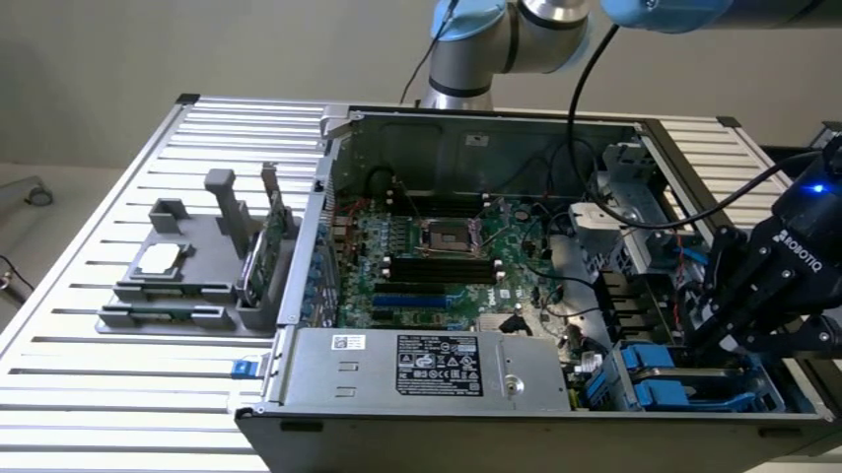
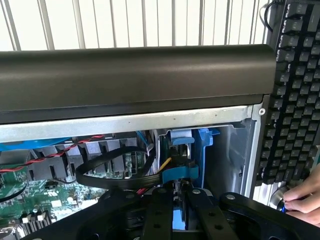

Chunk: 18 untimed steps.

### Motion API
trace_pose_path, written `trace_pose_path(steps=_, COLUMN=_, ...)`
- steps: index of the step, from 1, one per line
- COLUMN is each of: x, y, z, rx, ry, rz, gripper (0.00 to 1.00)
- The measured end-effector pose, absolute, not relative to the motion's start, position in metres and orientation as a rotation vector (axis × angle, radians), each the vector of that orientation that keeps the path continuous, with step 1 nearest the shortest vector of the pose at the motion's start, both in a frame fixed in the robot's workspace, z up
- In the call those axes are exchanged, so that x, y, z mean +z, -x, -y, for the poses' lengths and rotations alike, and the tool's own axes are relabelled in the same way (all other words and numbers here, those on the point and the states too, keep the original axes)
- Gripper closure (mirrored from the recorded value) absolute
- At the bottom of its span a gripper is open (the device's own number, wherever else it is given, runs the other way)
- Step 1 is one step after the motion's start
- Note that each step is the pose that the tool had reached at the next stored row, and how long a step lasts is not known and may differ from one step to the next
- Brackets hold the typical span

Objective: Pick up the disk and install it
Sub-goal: 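Insert the first disk wire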

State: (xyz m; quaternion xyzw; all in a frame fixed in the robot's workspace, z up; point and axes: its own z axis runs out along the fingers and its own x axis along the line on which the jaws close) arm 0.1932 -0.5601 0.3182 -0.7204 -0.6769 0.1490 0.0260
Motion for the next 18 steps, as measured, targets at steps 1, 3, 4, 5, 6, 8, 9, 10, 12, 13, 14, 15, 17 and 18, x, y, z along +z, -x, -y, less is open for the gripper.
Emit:
trace_pose_path(steps=1, x=0.3180, y=-0.1932, z=0.5601, rx=0.460, ry=2.226, rz=2.092, gripper=0.83)
trace_pose_path(steps=3, x=0.3178, y=-0.1932, z=0.5601, rx=0.460, ry=2.226, rz=2.092, gripper=0.83)
trace_pose_path(steps=4, x=0.3177, y=-0.1932, z=0.5602, rx=0.460, ry=2.226, rz=2.092, gripper=0.83)
trace_pose_path(steps=5, x=0.3177, y=-0.1932, z=0.5601, rx=0.459, ry=2.226, rz=2.092, gripper=0.83)
trace_pose_path(steps=6, x=0.3177, y=-0.1931, z=0.5601, rx=0.459, ry=2.226, rz=2.092, gripper=0.83)
trace_pose_path(steps=8, x=0.3176, y=-0.1931, z=0.5601, rx=0.458, ry=2.226, rz=2.092, gripper=0.83)
trace_pose_path(steps=9, x=0.3177, y=-0.1932, z=0.5601, rx=0.458, ry=2.226, rz=2.092, gripper=0.83)
trace_pose_path(steps=10, x=0.3177, y=-0.1932, z=0.5601, rx=0.458, ry=2.225, rz=2.092, gripper=0.83)
trace_pose_path(steps=12, x=0.3178, y=-0.1932, z=0.5602, rx=0.458, ry=2.226, rz=2.092, gripper=0.82)
trace_pose_path(steps=13, x=0.3176, y=-0.1932, z=0.5602, rx=0.457, ry=2.225, rz=2.092, gripper=0.82)
trace_pose_path(steps=14, x=0.3173, y=-0.1932, z=0.5602, rx=0.456, ry=2.225, rz=2.091, gripper=0.77)
trace_pose_path(steps=15, x=0.3173, y=-0.1932, z=0.5602, rx=0.455, ry=2.224, rz=2.091, gripper=0.70)
trace_pose_path(steps=17, x=0.3190, y=-0.1932, z=0.5601, rx=0.456, ry=2.224, rz=2.091, gripper=0.70)
trace_pose_path(steps=18, x=0.3206, y=-0.1932, z=0.5601, rx=0.456, ry=2.224, rz=2.091, gripper=0.70)
